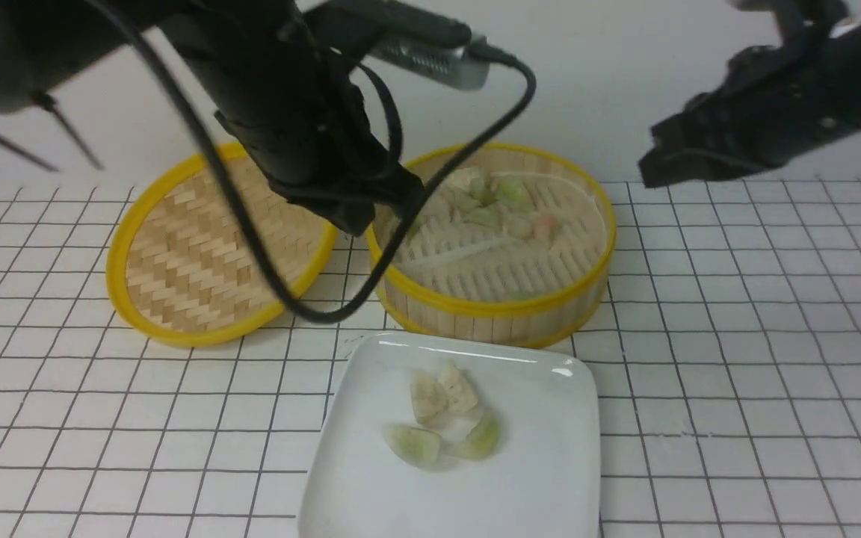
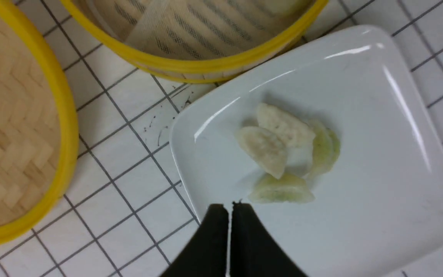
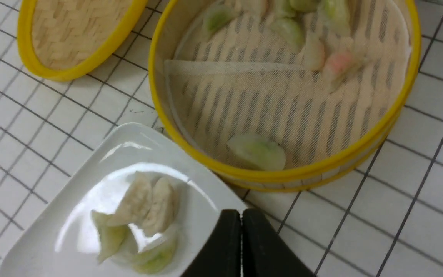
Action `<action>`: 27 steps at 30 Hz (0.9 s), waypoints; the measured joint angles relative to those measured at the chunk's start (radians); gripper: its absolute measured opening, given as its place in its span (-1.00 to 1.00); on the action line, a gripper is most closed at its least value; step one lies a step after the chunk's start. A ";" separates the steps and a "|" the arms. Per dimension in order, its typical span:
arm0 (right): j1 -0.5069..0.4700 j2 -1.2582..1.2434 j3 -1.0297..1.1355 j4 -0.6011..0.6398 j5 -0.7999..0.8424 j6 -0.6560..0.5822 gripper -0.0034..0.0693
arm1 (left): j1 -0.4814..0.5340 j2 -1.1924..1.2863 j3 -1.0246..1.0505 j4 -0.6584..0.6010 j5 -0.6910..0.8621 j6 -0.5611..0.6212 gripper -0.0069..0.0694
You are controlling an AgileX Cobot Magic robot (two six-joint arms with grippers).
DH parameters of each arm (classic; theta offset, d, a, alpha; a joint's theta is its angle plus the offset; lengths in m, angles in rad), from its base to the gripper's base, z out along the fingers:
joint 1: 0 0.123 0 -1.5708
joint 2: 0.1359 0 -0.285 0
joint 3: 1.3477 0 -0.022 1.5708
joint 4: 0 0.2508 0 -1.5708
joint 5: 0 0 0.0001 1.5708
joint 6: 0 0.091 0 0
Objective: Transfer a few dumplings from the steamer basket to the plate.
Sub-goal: Use the right arm to grab a dumpling from inside the steamer
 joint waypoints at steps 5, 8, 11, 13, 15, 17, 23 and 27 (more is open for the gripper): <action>0.023 0.271 -0.241 -0.110 0.003 0.035 -0.69 | 0.000 -0.179 0.102 -0.071 0.013 -0.002 -0.83; 0.023 0.434 -0.395 -0.164 0.018 0.046 -0.45 | 0.000 -0.261 0.157 -0.107 0.020 -0.003 -0.83; 0.023 0.604 -0.564 -0.193 0.056 0.047 -0.14 | 0.000 -0.313 0.180 -0.123 0.023 -0.003 -0.83; 0.023 0.718 -0.687 -0.210 0.084 0.046 0.10 | 0.000 -0.341 0.183 -0.127 0.024 -0.004 -0.83; 0.023 0.783 -0.761 -0.219 0.101 0.046 0.25 | 0.000 -0.360 0.184 -0.129 0.024 -0.004 -0.83; 0.023 0.859 -0.857 -0.224 0.124 0.045 0.40 | 0.000 -0.375 0.184 -0.130 0.024 -0.006 -0.83; 0.034 0.948 -0.988 -0.227 0.155 0.035 0.51 | 0.000 -0.398 0.184 -0.132 0.024 -0.016 -0.83; 0.044 0.951 -0.993 -0.252 0.181 0.030 0.44 | 0.000 -0.398 0.185 -0.132 0.024 -0.018 -0.83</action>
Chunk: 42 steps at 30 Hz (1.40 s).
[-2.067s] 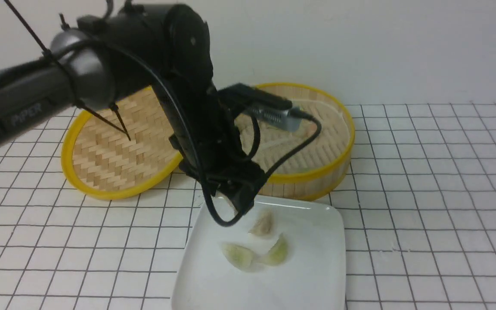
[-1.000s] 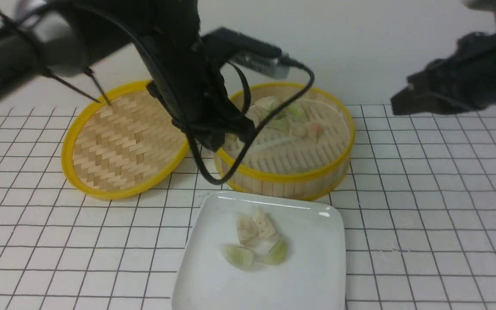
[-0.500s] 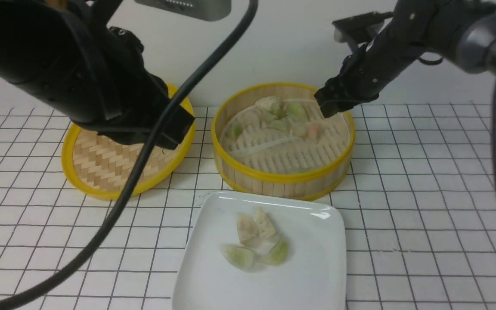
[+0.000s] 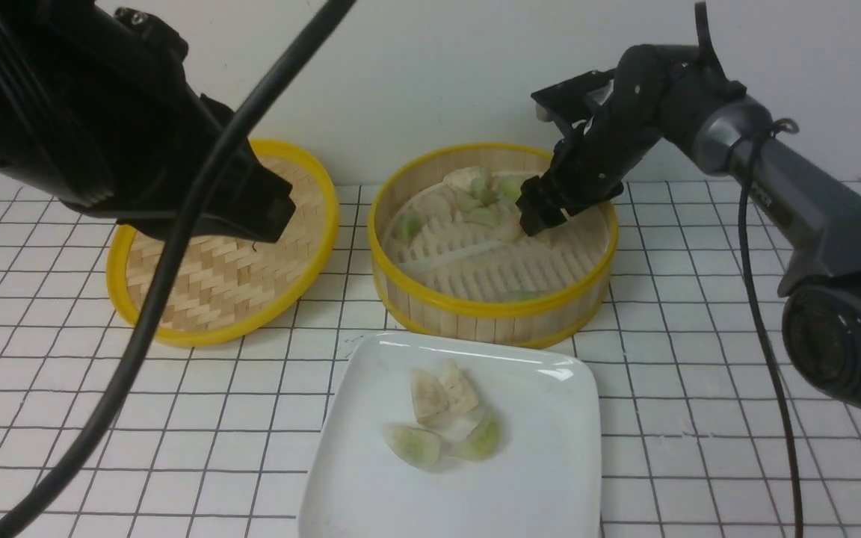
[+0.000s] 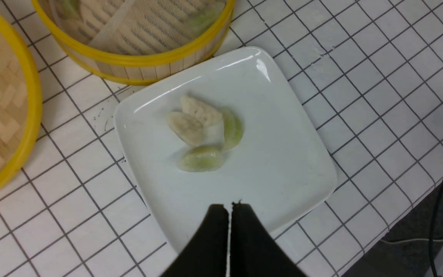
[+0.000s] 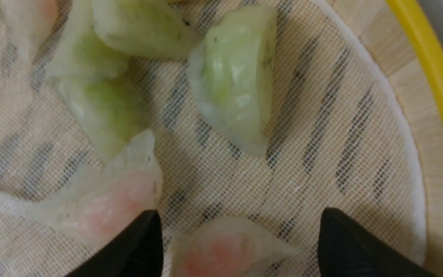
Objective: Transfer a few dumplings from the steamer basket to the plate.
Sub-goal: Use the right arm to grab a dumpling from inside the steamer, then use the right arm to put the dumpling into the plate
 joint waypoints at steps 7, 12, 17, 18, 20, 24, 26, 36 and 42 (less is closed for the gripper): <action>0.016 0.000 0.000 -0.045 0.039 0.010 0.13 | 0.000 0.000 0.001 0.000 0.000 -0.005 -0.83; 0.019 0.000 0.000 -0.046 0.045 0.036 -0.49 | 0.000 0.000 0.001 -0.004 0.000 -0.012 -0.83; 0.019 -0.005 -0.015 -0.046 0.056 0.047 -0.46 | 0.000 0.000 0.001 -0.007 0.000 -0.014 -0.83; 0.019 -0.017 -0.018 -0.048 0.059 0.056 -0.46 | 0.000 0.000 0.001 -0.007 0.000 -0.014 -0.83; 0.019 -0.050 -0.020 -0.051 0.062 0.075 -0.46 | 0.000 0.000 0.001 -0.007 0.000 -0.014 -0.83; 0.019 -0.171 0.000 -0.055 0.062 0.132 -0.46 | 0.000 0.000 0.001 -0.008 0.000 -0.014 -0.83; 0.019 -0.264 0.063 -0.042 0.062 0.155 -0.46 | 0.000 -0.003 0.001 -0.009 0.000 -0.014 -0.83; 0.139 -0.768 0.827 0.112 0.058 0.118 -0.46 | 0.000 -0.041 0.001 -0.011 0.001 -0.014 -0.83; 0.258 -0.774 1.113 0.120 -0.038 0.120 -0.46 | 0.000 -0.041 0.001 -0.011 0.001 -0.005 -0.83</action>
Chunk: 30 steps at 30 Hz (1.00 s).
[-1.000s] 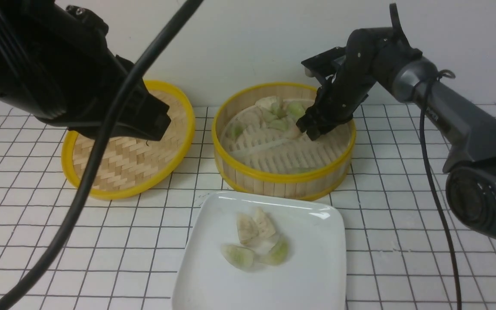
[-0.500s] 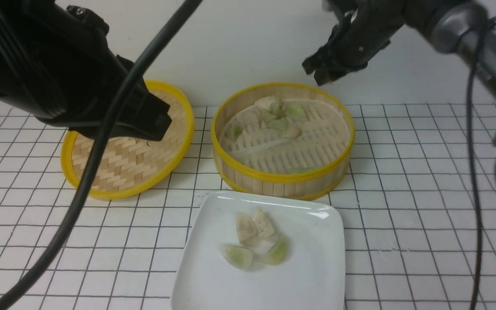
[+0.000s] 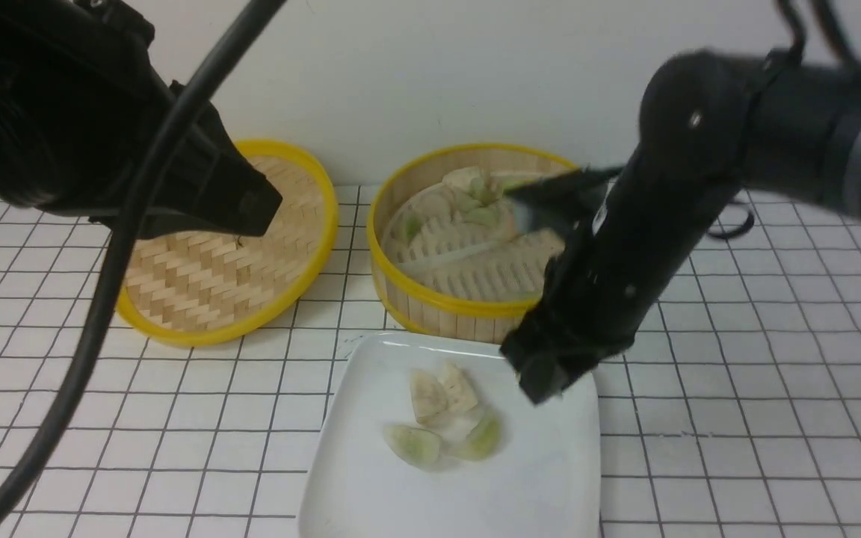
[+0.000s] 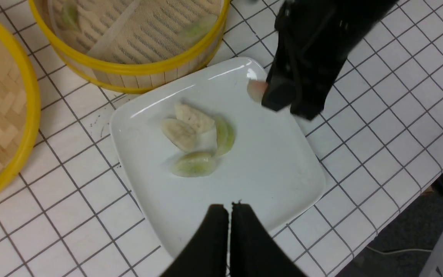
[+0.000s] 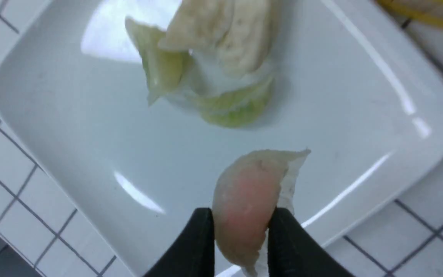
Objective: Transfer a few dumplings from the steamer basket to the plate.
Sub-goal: Use the right arm to put the dumpling into the plate, then use the right arm to grab a dumpling from inside the steamer
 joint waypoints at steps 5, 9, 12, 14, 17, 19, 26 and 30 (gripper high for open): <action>0.022 0.055 0.035 0.005 -0.100 0.005 -0.42 | 0.000 0.000 0.000 -0.002 0.001 0.018 -0.83; 0.022 0.083 0.035 0.004 -0.115 0.008 -0.10 | 0.000 0.000 0.000 -0.001 0.001 0.020 -0.83; 0.022 0.085 0.025 0.001 -0.115 0.011 0.23 | 0.000 0.000 0.000 -0.002 0.001 0.022 -0.83; 0.022 0.087 -0.013 -0.024 -0.111 0.015 0.45 | 0.000 0.000 0.000 -0.002 0.001 0.024 -0.83; 0.011 0.092 -0.104 -0.086 -0.122 0.040 0.56 | 0.000 0.000 0.000 -0.002 0.001 0.024 -0.83; -0.009 0.100 -0.164 -0.120 -0.139 0.060 0.58 | 0.000 0.000 0.000 -0.002 0.001 0.024 -0.83; -0.143 0.310 -0.569 -0.175 -0.154 0.094 0.59 | 0.000 0.000 0.000 -0.002 0.001 0.024 -0.83; -0.164 0.481 -0.769 -0.192 -0.109 0.094 0.59 | 0.000 0.000 0.000 -0.002 0.001 0.024 -0.83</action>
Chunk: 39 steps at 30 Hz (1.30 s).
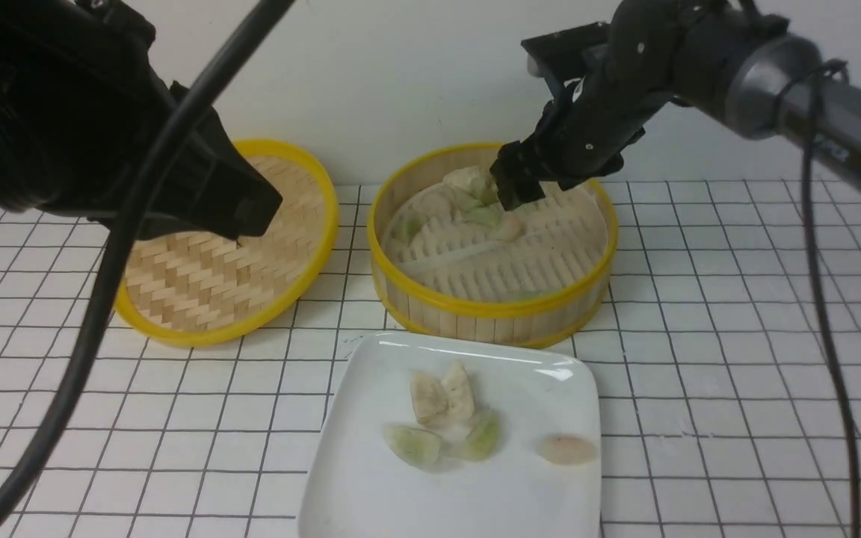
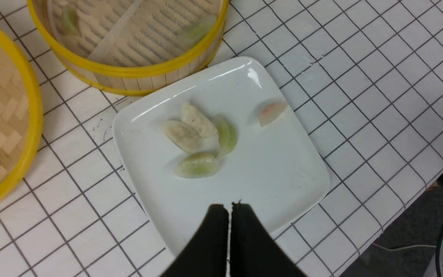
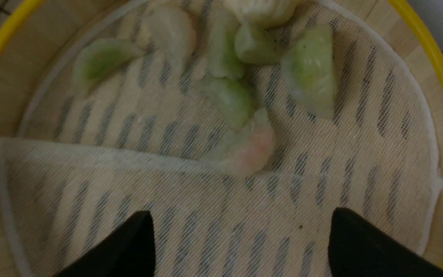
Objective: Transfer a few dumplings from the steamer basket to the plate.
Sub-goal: Use the right arm to grab a dumpling from inside the steamer, then use the right arm to put the dumpling into the plate
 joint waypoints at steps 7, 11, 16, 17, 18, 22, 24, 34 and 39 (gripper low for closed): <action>0.000 0.188 -0.189 -0.016 0.013 0.000 0.59 | 0.000 0.000 0.000 0.000 0.000 0.000 -0.83; 0.000 0.246 -0.216 -0.015 0.014 0.000 0.51 | 0.000 0.000 0.000 0.000 0.000 0.000 -0.83; 0.000 0.246 -0.220 -0.015 0.023 0.000 -0.15 | 0.000 0.000 0.000 0.000 0.000 0.000 -0.83; 0.000 0.245 -0.223 -0.015 0.029 0.000 -0.34 | 0.000 0.000 0.000 0.000 0.000 0.000 -0.83; 0.000 0.244 -0.228 -0.015 0.039 0.000 -0.36 | 0.000 0.000 0.000 0.000 0.000 0.000 -0.83; 0.000 0.215 -0.258 -0.015 0.121 0.000 -0.32 | 0.000 0.000 0.000 0.001 0.000 0.000 -0.83; 0.000 0.185 -0.287 -0.017 0.184 0.000 -0.32 | 0.000 0.000 0.000 0.001 0.000 0.000 -0.83; 0.018 -0.150 0.021 0.069 0.201 0.002 -0.32 | 0.000 -0.001 0.000 0.000 0.001 0.000 -0.83; 0.085 -0.341 0.393 0.094 0.201 0.004 -0.32 | 0.000 -0.001 0.000 -0.001 0.001 0.001 -0.83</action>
